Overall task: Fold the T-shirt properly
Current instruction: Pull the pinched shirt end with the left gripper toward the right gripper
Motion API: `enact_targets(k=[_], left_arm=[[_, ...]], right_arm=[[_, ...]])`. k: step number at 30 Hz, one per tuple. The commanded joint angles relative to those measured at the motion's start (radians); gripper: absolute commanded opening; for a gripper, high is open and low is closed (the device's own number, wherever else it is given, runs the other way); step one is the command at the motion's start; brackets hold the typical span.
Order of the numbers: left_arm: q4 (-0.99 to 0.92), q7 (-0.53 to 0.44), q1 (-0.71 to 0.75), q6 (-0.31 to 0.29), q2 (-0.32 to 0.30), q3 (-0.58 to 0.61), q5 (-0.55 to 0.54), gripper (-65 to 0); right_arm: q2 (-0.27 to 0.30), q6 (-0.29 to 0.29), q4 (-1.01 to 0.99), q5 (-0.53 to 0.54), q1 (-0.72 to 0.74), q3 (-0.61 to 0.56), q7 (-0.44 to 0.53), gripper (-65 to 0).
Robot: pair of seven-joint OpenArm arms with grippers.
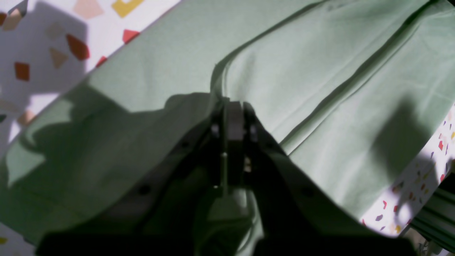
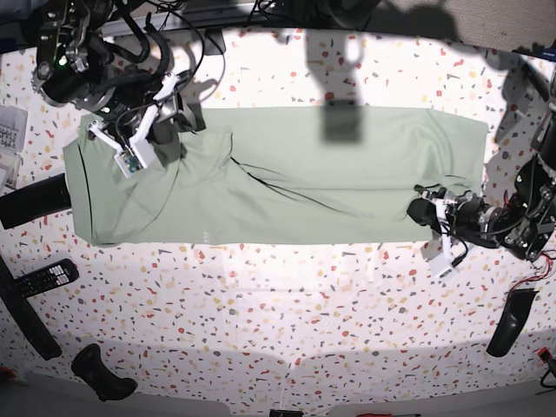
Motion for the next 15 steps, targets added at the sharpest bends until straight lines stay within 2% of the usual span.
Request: enact_targets(k=[1,3,6,8,15], left_arm=[[0.013,-0.008,-0.027,-0.008,-0.014,-0.008,-0.013,-65.0],[0.013,-0.008,-0.027,-0.008,-0.013,-0.008,-0.013,-65.0],[0.013,-0.008,-0.027,-0.008,-0.012,-0.008,-0.014,-52.7],[0.013,-0.003,-0.027,-0.008,-0.008,-0.008,-0.014,-47.3],[0.013,0.006,-0.027,-0.008,0.02,-0.008,-0.013,-47.5]], right_arm=[[0.009,0.007,0.018,0.014,0.005,0.004,0.02,-40.4],[0.009,0.007,0.018,0.014,0.005,0.004,0.02,-40.4],[0.009,0.007,0.018,0.014,0.005,0.004,0.02,-40.4],[0.009,0.007,0.018,0.014,0.005,0.004,0.02,-40.4],[0.009,0.007,0.018,0.013,0.005,0.004,0.02,-40.4]])
